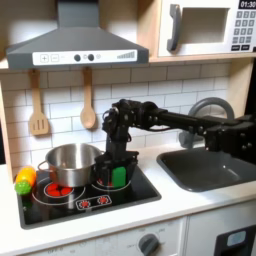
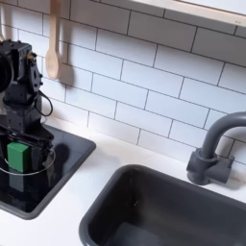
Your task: Reach green block
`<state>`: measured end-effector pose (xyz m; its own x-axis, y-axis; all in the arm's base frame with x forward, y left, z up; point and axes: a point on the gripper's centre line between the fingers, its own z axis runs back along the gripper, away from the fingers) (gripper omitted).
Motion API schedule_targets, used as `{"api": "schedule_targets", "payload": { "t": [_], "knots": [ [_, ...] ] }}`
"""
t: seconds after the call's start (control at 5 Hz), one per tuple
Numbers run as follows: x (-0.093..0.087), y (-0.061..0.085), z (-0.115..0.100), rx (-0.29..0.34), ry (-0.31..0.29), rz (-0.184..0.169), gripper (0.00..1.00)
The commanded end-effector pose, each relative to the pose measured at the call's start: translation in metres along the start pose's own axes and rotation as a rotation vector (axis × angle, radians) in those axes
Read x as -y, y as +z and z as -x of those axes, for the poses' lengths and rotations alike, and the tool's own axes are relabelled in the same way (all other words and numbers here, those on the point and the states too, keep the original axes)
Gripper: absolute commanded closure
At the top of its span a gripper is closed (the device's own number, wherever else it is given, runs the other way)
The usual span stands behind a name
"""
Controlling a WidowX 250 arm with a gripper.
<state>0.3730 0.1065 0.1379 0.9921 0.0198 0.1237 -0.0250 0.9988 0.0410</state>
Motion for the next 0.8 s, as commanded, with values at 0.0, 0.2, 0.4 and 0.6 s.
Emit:
{"api": "schedule_targets", "payload": {
  "t": [0.0, 0.2, 0.4, 0.6],
  "knots": [
    [0.0023, -0.0014, -0.0012, 0.012, -0.025, 0.021, 0.0],
    [0.0029, -0.0014, -0.0013, 0.012, -0.033, 0.021, 0.0],
    [0.0029, -0.0008, -0.0013, 0.014, -0.033, 0.02, 0.0],
    [0.0029, -0.0008, -0.0013, 0.014, -0.034, 0.02, 0.0]
  ]
}}
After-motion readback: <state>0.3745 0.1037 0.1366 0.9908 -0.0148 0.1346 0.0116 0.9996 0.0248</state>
